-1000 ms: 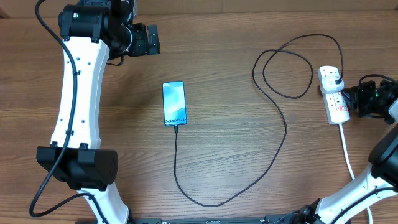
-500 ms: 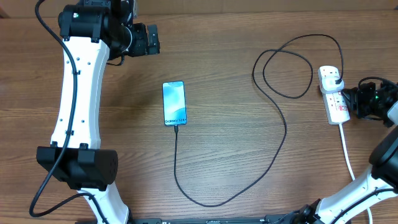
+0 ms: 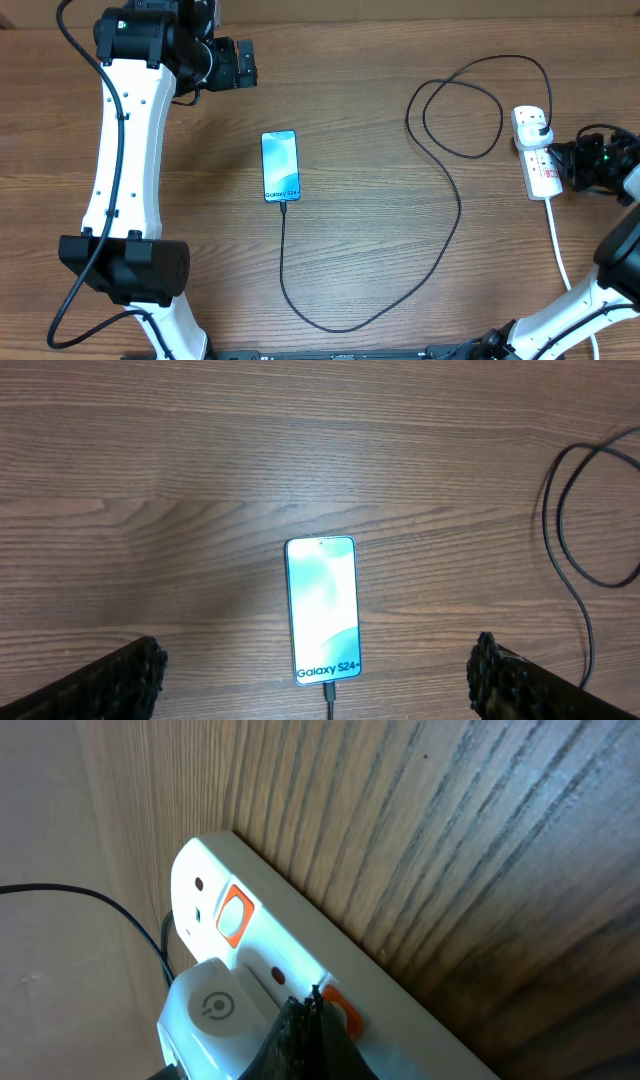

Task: Plug charger to phone and switch on socket

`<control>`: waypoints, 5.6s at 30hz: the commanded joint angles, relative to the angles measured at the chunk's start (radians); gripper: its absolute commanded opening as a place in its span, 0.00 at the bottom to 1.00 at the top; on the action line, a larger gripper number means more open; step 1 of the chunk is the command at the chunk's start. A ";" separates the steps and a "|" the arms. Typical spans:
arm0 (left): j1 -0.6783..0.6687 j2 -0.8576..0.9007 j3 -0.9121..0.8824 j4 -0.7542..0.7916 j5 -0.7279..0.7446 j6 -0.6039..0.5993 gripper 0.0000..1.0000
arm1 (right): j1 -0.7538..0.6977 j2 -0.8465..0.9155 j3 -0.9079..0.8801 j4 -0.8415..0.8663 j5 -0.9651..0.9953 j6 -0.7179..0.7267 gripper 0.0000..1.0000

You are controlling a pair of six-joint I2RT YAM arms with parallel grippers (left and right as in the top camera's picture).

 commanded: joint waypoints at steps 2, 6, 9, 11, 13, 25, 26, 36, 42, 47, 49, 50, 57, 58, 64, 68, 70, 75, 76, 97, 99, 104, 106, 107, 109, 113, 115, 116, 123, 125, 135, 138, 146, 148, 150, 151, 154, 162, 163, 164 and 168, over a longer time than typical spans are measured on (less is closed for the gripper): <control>-0.002 0.002 -0.006 0.002 0.008 0.001 1.00 | 0.017 0.018 -0.043 -0.037 -0.002 0.000 0.04; -0.002 0.002 -0.006 0.001 0.008 0.001 0.99 | 0.018 0.018 -0.043 -0.042 -0.002 0.000 0.04; -0.002 0.002 -0.006 0.001 0.008 0.001 1.00 | 0.019 0.018 -0.043 -0.037 -0.002 0.000 0.04; -0.002 0.002 -0.006 0.001 0.007 0.001 1.00 | 0.019 0.018 -0.043 -0.031 -0.002 0.000 0.04; -0.002 0.002 -0.006 0.001 0.008 0.001 1.00 | 0.019 0.018 -0.043 -0.032 -0.002 0.000 0.04; -0.001 0.002 -0.006 0.001 0.008 0.001 1.00 | 0.058 0.018 -0.044 -0.031 0.016 0.004 0.04; -0.001 0.002 -0.006 0.001 0.008 0.001 1.00 | 0.058 0.018 -0.044 -0.035 0.016 0.004 0.04; -0.002 0.002 -0.006 0.001 0.008 0.001 1.00 | 0.058 0.018 -0.093 -0.015 0.016 0.005 0.04; -0.002 0.002 -0.006 0.001 0.008 0.001 0.99 | 0.036 0.018 -0.093 0.034 0.020 0.058 0.04; -0.002 0.002 -0.006 0.001 0.008 0.001 1.00 | -0.040 0.016 -0.077 0.085 0.008 0.116 0.04; -0.002 0.002 -0.006 0.001 0.008 0.001 1.00 | -0.076 0.005 -0.061 0.084 -0.002 0.116 0.04; -0.002 0.002 -0.006 0.001 0.008 0.001 1.00 | -0.106 -0.009 -0.053 0.085 -0.024 0.116 0.04; -0.002 0.002 -0.006 0.001 0.008 0.001 1.00 | -0.192 -0.149 -0.035 0.100 -0.165 0.094 0.04; -0.002 0.002 -0.006 0.002 0.008 0.001 1.00 | -0.192 -0.193 -0.035 0.098 -0.187 0.070 0.04; -0.002 0.002 -0.006 0.001 0.008 0.001 1.00 | -0.144 -0.413 -0.035 0.027 -0.294 -0.015 0.04; -0.002 0.002 -0.006 0.001 0.007 0.001 1.00 | -0.050 -0.565 -0.035 -0.101 -0.309 -0.105 0.04; -0.002 0.002 -0.006 0.001 0.008 0.001 1.00 | 0.037 -0.647 -0.035 -0.204 -0.284 -0.176 0.04; -0.002 0.002 -0.006 0.001 0.008 0.002 1.00 | 0.261 -0.806 -0.035 -0.416 -0.080 -0.245 0.04; -0.002 0.002 -0.006 0.001 0.008 0.001 1.00 | 0.312 -0.838 -0.035 -0.452 -0.026 -0.245 0.04; -0.002 0.002 -0.006 0.001 0.008 0.001 0.99 | 0.694 -1.176 -0.036 -0.710 0.367 -0.249 1.00; -0.002 0.002 -0.006 0.001 0.008 0.001 1.00 | 0.694 -1.176 -0.036 -0.710 0.397 -0.249 1.00; -0.002 0.002 -0.006 0.001 0.008 0.001 1.00 | 0.696 -1.183 -0.047 -0.684 0.440 -0.291 1.00; -0.002 0.002 -0.006 0.001 0.008 0.001 1.00 | 0.684 -1.201 -0.069 -0.643 0.440 -0.351 1.00; -0.002 0.002 -0.006 0.001 0.008 0.001 1.00 | 0.677 -1.213 -0.085 -0.620 0.440 -0.381 1.00; -0.002 0.002 -0.006 0.001 0.007 0.002 1.00 | 0.665 -1.266 -0.152 -0.542 0.441 -0.447 1.00; -0.002 0.002 -0.006 0.001 0.007 0.001 1.00 | 0.664 -1.411 -0.344 -0.346 0.453 -0.454 1.00; -0.002 0.002 -0.006 0.001 0.008 0.001 1.00 | 0.664 -1.464 -0.420 -0.273 0.453 -0.454 1.00; -0.002 0.002 -0.006 0.001 0.008 0.001 0.99 | 0.664 -1.503 -0.476 -0.222 0.457 -0.454 1.00; -0.002 0.002 -0.006 0.001 0.008 0.001 1.00 | 0.673 -1.757 -0.822 0.066 0.464 -0.454 1.00; -0.002 0.002 -0.006 0.001 0.008 0.001 1.00 | 0.674 -1.819 -0.912 0.133 0.467 -0.454 1.00; 0.000 0.002 -0.006 0.001 0.007 0.001 1.00 | 0.726 -1.967 -1.134 0.283 0.542 -0.450 1.00; -0.002 0.002 -0.006 0.001 0.007 0.001 1.00 | 0.726 -2.000 -1.168 0.286 0.543 -0.447 1.00; -0.002 0.002 -0.006 0.001 0.008 0.001 1.00 | 0.731 -2.069 -1.239 0.292 0.526 -0.447 1.00; -0.002 0.002 -0.006 0.001 0.008 0.001 1.00 | 0.731 -2.069 -1.239 0.291 0.526 -0.447 1.00; -0.002 0.002 -0.006 0.001 0.008 0.001 1.00 | 0.731 -2.069 -1.239 0.291 0.526 -0.446 1.00; -0.002 0.002 -0.006 0.001 0.008 0.001 1.00 | 0.731 -2.069 -1.239 0.292 0.523 -0.446 1.00; -0.002 0.002 -0.006 0.001 0.008 0.001 0.99 | 0.731 -2.069 -1.239 0.294 0.523 -0.447 1.00; -0.002 0.002 -0.006 0.001 0.008 0.001 1.00 | 0.731 -2.068 -1.239 0.294 0.523 -0.447 1.00; -0.002 0.002 -0.006 0.001 0.008 0.001 1.00 | 0.731 -2.068 -1.239 0.294 0.523 -0.447 1.00; 0.000 0.002 -0.006 0.001 0.007 0.001 0.99 | 0.731 -2.068 -1.239 0.294 0.523 -0.447 1.00; 0.004 0.002 -0.006 0.001 0.008 0.001 1.00 | 0.731 -2.068 -1.239 0.294 0.523 -0.447 1.00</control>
